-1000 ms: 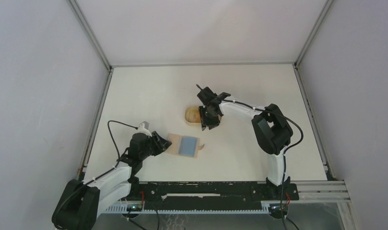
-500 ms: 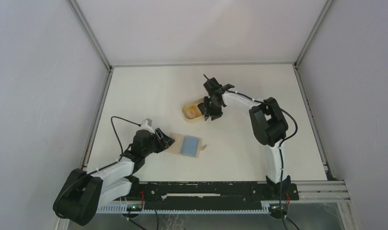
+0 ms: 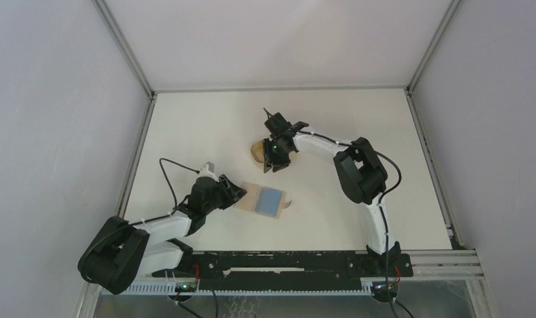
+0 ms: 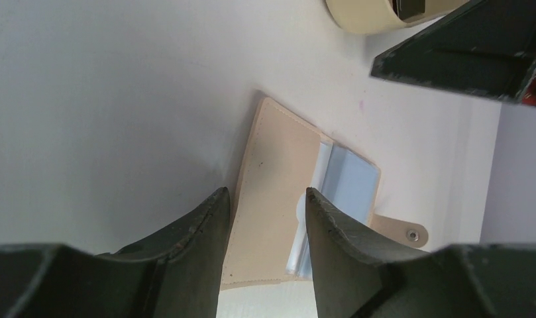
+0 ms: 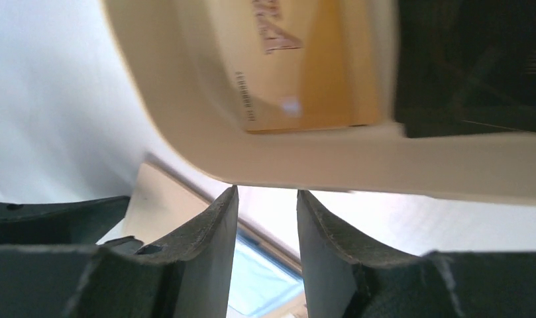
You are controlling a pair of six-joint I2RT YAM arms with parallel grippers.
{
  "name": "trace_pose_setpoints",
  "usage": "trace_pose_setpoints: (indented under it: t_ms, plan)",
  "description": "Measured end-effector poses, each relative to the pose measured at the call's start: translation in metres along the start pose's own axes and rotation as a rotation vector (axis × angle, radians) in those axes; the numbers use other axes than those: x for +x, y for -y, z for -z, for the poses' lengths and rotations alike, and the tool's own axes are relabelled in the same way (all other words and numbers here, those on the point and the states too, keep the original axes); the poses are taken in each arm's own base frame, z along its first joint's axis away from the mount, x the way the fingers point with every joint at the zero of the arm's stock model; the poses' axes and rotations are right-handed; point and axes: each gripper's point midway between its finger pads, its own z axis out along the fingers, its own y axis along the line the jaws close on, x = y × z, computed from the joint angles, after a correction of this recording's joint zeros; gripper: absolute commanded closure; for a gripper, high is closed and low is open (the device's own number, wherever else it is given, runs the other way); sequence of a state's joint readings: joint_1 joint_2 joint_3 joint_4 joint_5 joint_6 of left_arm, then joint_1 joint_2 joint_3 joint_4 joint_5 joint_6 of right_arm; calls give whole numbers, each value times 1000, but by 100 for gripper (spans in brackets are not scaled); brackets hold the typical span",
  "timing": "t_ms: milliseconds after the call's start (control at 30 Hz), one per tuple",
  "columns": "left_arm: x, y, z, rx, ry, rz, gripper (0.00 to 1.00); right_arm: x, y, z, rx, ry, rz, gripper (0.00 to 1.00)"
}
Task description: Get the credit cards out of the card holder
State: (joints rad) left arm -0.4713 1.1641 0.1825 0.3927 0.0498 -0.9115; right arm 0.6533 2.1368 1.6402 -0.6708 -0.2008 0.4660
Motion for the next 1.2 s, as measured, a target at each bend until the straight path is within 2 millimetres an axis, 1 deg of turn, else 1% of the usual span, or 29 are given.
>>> trace_pose_setpoints:
  t_ms: [133,233,300,367,433,533,633,733,767,833,867,900,967,1067,1133,1200]
  plan:
    - [-1,2,-4,-4,5,19,49,7,-18,-13,-41,-18,-5,52]
    - [0,4,-5,-3,6,29,49,2,-23,-18,-59,-18,-31,52]
    - [0,6,-6,-5,9,33,49,-9,-26,-18,-72,2,-50,52]
    - [0,7,-8,-7,13,37,50,-27,-28,-13,-92,36,-65,52]
    - [1,8,-9,-7,15,40,50,-48,-31,-6,-119,82,-75,52]
    - [1,10,-11,-7,20,46,50,-71,-31,4,-147,135,-86,52]
    - [2,11,-12,-5,23,49,50,-80,-27,7,-162,157,-93,52]
    - [2,13,-13,-3,25,53,50,-81,-23,8,-172,158,-95,52]
    - [2,13,-13,-2,26,53,52,-78,-21,7,-176,159,-90,52]
    - [2,14,-14,-1,28,52,59,-62,-15,11,-173,144,-84,52]
    - [3,13,-14,-5,29,52,62,-45,-10,15,-167,125,-82,52]
    - [4,11,-14,-11,28,53,64,-34,-5,20,-160,115,-82,52]
    - [6,10,-15,-18,23,52,66,-5,4,37,-149,108,-76,52]
    - [9,11,-15,-18,16,45,67,29,12,69,-135,128,-64,51]
    - [10,11,-15,-16,15,41,69,44,16,85,-124,154,-53,52]
    - [11,12,-15,-15,12,39,72,59,20,94,-112,170,-43,51]
